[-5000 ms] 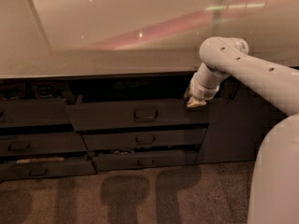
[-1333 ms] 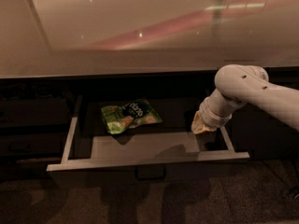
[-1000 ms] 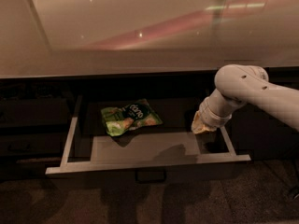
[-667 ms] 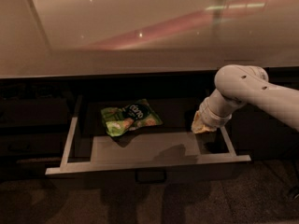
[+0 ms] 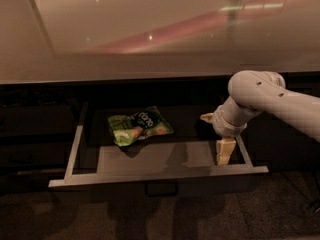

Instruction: Open top drawer

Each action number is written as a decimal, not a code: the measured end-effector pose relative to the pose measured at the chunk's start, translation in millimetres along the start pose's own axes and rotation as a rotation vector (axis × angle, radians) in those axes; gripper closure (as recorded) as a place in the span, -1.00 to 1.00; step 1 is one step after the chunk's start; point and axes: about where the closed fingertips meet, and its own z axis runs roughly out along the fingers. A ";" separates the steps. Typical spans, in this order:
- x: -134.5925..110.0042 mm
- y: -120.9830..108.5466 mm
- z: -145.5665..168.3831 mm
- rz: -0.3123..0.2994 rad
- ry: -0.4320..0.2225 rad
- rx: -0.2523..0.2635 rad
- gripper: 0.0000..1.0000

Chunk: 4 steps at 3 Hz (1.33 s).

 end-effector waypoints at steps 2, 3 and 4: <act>-73.7 -2.8 31.3 -0.125 0.053 -0.054 -1.00; -73.5 -1.3 32.0 -0.126 0.051 -0.056 -1.00; -76.3 20.6 37.6 -0.162 0.065 -0.068 -1.00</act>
Offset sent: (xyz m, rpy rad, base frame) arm -0.0146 0.1297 -0.0192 -0.1240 0.0114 0.2028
